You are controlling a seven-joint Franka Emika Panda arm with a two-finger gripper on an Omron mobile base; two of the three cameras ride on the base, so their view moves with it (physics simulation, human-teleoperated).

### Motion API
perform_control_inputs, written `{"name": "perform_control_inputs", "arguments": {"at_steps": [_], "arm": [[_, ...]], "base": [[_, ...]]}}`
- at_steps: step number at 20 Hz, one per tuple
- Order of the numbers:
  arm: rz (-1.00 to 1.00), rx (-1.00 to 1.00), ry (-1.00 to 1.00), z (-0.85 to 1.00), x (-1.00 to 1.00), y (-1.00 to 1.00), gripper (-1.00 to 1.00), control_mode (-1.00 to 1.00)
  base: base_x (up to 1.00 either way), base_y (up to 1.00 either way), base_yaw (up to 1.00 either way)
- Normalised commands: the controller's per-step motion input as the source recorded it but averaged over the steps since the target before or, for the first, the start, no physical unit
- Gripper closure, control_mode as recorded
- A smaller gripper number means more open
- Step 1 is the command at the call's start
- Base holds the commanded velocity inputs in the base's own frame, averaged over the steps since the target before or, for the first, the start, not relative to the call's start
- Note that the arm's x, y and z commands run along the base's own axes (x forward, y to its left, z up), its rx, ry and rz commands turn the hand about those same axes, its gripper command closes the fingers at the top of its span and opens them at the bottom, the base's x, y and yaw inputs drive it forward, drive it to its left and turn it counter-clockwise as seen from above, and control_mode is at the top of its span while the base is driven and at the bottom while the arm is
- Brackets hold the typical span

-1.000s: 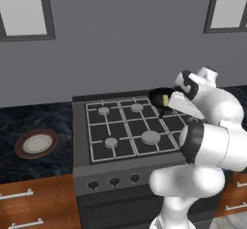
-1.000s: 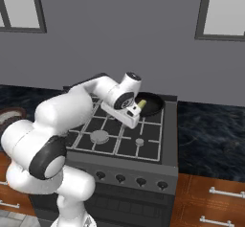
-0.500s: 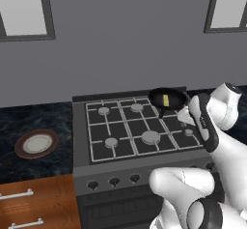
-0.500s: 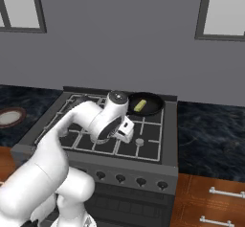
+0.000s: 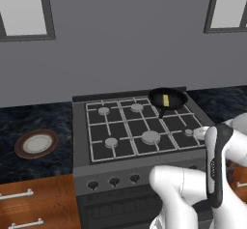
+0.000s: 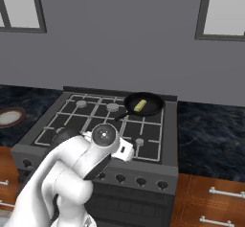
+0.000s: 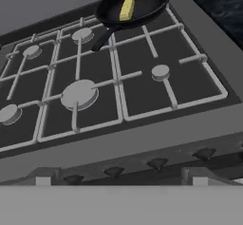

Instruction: Pick up the butter stick and place it in the pan. Then turn on the burner for the pan.

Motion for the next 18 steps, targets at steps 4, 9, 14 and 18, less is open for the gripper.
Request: {"name": "perform_control_inputs", "arguments": {"at_steps": [4,9,14,18], "arm": [[0.00,-0.10,-0.28,0.00,-0.72,-0.33,-1.00,-1.00],[0.00,-0.07,-0.27,-0.02,-0.74,-0.18,-1.00,-1.00],[0.05,-0.10,-0.35,-0.32,-0.49,0.00,-1.00,-1.00],[0.09,-0.14,-0.33,-0.43,-0.09,0.00,-1.00,-1.00]], "base": [[0.00,0.00,0.00],[0.00,0.00,0.00],[0.00,0.00,0.00],[0.00,0.00,0.00]]}}
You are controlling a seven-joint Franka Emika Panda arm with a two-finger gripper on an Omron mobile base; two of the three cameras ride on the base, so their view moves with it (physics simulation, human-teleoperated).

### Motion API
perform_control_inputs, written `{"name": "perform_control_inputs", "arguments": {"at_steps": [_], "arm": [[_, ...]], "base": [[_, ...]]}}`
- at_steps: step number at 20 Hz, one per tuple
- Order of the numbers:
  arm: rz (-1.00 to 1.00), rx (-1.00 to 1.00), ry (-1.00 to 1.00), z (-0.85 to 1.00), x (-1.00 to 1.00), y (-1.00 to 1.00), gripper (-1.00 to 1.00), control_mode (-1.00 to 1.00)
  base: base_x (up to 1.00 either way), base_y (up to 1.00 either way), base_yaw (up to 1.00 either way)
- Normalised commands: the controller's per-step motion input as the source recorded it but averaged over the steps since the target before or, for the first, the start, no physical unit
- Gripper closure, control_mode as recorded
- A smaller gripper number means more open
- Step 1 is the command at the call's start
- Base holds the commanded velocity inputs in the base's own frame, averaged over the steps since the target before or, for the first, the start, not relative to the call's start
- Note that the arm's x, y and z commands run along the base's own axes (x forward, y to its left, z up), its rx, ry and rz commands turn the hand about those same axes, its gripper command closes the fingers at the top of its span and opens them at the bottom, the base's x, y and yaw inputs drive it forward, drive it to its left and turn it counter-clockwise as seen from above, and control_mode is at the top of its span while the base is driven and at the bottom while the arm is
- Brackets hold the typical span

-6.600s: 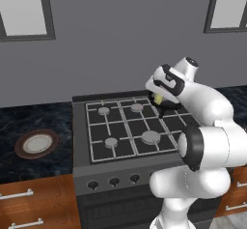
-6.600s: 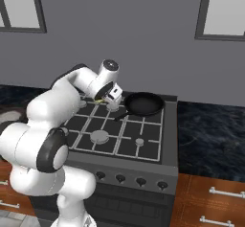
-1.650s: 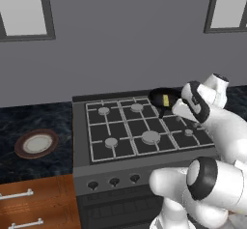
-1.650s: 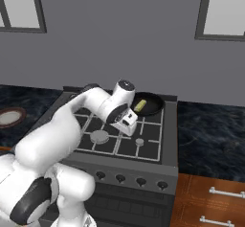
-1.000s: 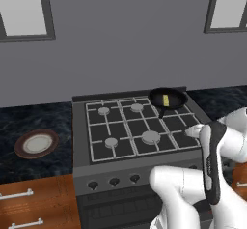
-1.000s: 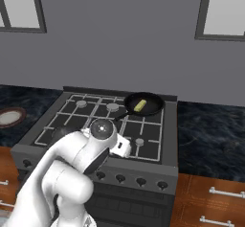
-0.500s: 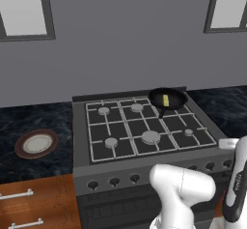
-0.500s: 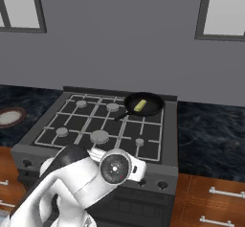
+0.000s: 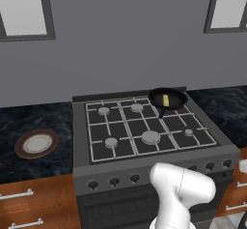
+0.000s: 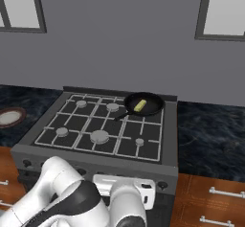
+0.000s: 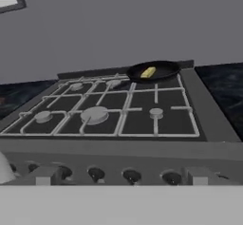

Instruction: Pick up the butter stick and place it in the pan. Then turn on the burner for the pan.

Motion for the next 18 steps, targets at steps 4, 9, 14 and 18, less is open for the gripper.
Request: {"name": "perform_control_inputs", "arguments": {"at_steps": [4,9,14,18], "arm": [[0.11,-0.13,-0.22,-0.56,0.08,0.01,-1.00,-1.00],[0.07,-0.10,-0.07,-0.47,0.27,0.11,-1.00,-1.00],[-0.02,-0.08,0.04,-0.36,0.36,0.03,-1.00,-1.00],[-0.08,-0.04,-0.01,-0.51,0.37,0.00,-1.00,-1.00]], "base": [[0.00,0.00,0.00],[0.00,0.00,0.00],[0.00,0.00,0.00],[0.00,0.00,0.00]]}}
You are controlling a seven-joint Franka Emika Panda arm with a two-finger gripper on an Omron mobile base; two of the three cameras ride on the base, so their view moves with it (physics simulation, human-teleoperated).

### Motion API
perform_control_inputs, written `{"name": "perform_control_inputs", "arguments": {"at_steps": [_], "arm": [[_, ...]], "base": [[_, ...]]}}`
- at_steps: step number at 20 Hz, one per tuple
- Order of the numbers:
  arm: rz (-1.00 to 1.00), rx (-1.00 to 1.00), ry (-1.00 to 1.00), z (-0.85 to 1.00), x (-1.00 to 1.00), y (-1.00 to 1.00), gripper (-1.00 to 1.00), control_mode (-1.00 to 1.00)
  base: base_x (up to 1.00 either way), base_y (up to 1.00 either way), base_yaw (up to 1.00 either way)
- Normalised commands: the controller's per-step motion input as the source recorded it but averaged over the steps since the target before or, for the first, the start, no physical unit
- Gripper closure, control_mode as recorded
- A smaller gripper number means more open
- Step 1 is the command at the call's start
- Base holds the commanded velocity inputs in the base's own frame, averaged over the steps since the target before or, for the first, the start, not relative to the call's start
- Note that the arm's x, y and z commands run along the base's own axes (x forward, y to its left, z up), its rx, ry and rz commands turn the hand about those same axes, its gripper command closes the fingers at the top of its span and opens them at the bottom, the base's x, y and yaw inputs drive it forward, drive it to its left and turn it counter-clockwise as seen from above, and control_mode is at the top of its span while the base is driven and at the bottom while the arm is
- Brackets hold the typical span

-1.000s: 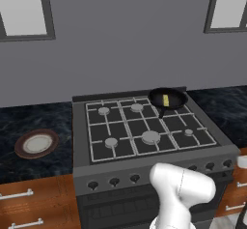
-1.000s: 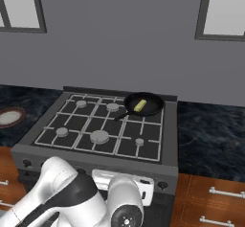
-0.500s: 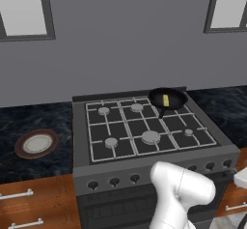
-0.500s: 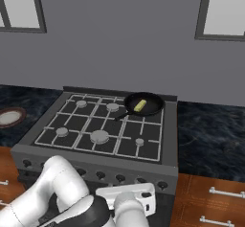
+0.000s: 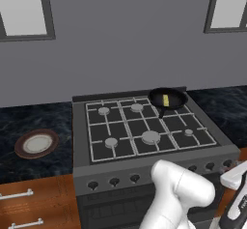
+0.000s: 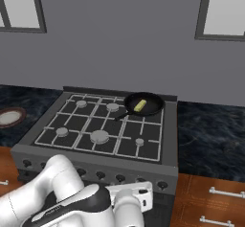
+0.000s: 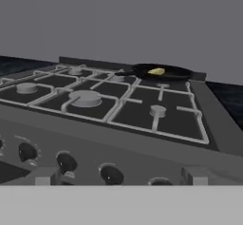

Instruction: Pick up the butter stick and place it in the pan. Then turn on the burner for the pan.

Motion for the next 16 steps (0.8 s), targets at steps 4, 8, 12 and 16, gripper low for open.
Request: {"name": "perform_control_inputs", "arguments": {"at_steps": [4,8,12,16], "arm": [[-0.08,-0.04,-0.05,-0.49,0.18,0.00,-1.00,-1.00],[-0.04,-0.09,-0.02,-0.39,0.20,-0.10,-1.00,-1.00],[-0.04,-0.08,-0.01,-0.32,0.29,-0.14,-1.00,-1.00],[-0.03,-0.05,-0.02,-0.36,0.28,-0.18,-1.00,-1.00]], "base": [[0.00,0.00,0.00],[0.00,0.00,0.00],[0.00,0.00,0.00],[0.00,0.00,0.00]]}}
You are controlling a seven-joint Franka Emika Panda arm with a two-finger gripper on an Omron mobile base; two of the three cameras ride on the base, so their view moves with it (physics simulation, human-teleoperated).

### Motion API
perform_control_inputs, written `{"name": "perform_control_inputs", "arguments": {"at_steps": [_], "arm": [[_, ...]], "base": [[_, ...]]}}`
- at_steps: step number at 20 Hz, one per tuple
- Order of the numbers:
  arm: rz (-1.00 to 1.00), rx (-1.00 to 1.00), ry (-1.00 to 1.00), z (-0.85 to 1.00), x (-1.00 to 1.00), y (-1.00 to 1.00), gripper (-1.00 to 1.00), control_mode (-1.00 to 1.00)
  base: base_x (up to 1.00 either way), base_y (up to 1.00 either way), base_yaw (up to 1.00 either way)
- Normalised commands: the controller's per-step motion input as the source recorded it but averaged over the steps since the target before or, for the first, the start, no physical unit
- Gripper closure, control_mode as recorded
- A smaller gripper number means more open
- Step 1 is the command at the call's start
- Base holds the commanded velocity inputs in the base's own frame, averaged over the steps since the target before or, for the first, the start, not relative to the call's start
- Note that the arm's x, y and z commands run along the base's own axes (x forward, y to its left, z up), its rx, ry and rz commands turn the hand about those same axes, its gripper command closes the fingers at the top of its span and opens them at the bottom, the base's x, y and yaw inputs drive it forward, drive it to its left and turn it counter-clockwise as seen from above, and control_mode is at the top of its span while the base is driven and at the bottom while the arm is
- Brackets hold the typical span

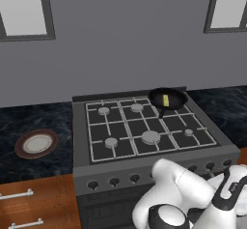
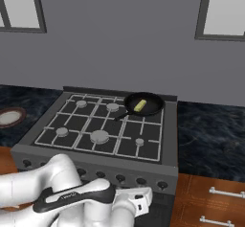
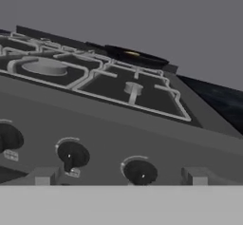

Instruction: Pick up the butter stick and place it in the pan. Then turn on the burner for the pan.

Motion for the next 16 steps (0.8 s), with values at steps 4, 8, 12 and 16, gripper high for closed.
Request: {"name": "perform_control_inputs", "arguments": {"at_steps": [4,8,12,16], "arm": [[0.00,0.00,-0.03,-0.29,0.20,-0.20,-1.00,-1.00],[0.00,0.00,-0.03,-0.15,0.29,-0.01,-1.00,-1.00],[0.00,0.00,-0.03,-0.23,0.29,0.00,-1.00,-1.00],[0.00,0.00,0.00,-0.26,0.31,0.00,-1.00,-1.00]], "base": [[0.00,0.00,0.00],[0.00,0.00,0.00],[0.00,0.00,0.00],[0.00,0.00,0.00]]}}
